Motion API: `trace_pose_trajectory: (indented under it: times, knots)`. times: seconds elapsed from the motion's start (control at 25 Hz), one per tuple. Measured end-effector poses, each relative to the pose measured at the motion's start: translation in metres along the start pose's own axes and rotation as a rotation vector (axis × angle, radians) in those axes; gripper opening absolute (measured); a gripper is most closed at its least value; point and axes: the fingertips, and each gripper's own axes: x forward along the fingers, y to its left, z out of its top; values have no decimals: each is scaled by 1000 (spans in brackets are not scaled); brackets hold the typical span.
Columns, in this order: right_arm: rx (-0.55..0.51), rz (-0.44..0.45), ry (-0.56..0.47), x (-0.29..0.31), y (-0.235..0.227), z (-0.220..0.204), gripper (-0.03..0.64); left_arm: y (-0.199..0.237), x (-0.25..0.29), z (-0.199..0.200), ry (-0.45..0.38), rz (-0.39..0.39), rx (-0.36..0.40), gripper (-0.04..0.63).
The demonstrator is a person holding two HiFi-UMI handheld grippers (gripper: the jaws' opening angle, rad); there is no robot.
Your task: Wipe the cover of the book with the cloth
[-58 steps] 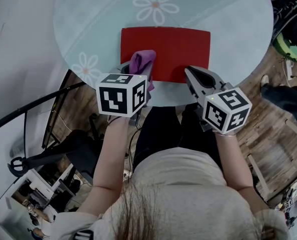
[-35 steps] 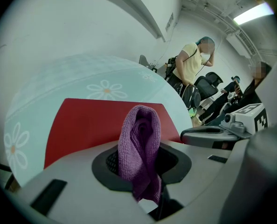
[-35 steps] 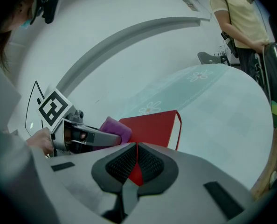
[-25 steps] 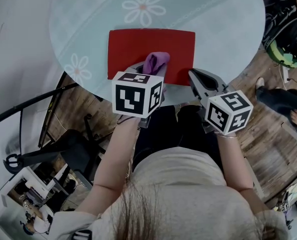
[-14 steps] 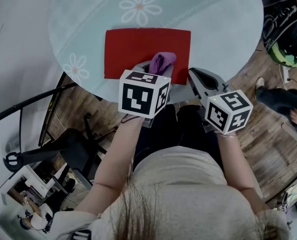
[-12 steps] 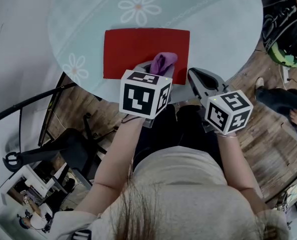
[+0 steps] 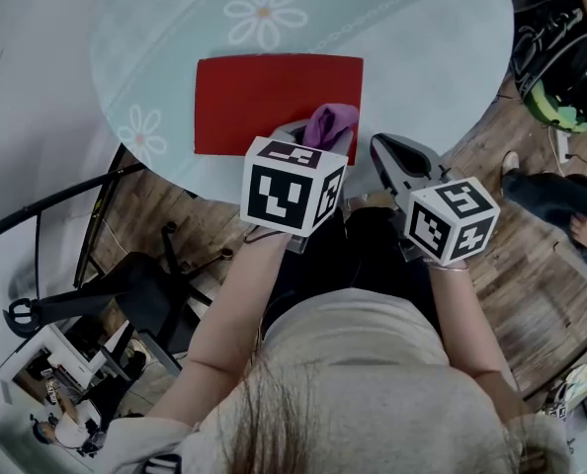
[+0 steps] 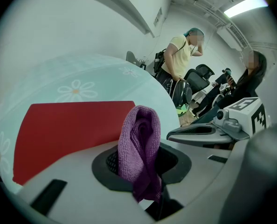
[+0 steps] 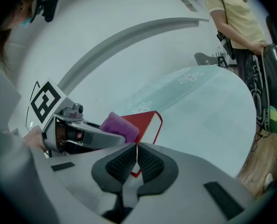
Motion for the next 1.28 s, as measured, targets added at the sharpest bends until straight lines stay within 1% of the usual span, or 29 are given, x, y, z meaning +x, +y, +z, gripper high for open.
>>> trace_pose_trajectory:
  times: [0.4,0.64,0.88,1.04,1.28]
  knots:
    - [7,0,-9,-2,-9,2,23,-18,11,3,-9,-34,12,110]
    - [2,-2,-9,-6,-11,4,23,-23,8,5,-42,-52,3,110]
    - [-11,9,-8,-2,-3,6,23,-33,2,6,-95,-139,-59,110]
    - [-14,4,-28,-10,1,11,23,-41,-10,12,-152,-212,-91,110]
    - [-20,-23,-73,-20,8,17,23,-37,-32,21,-231,-271,-108,110]
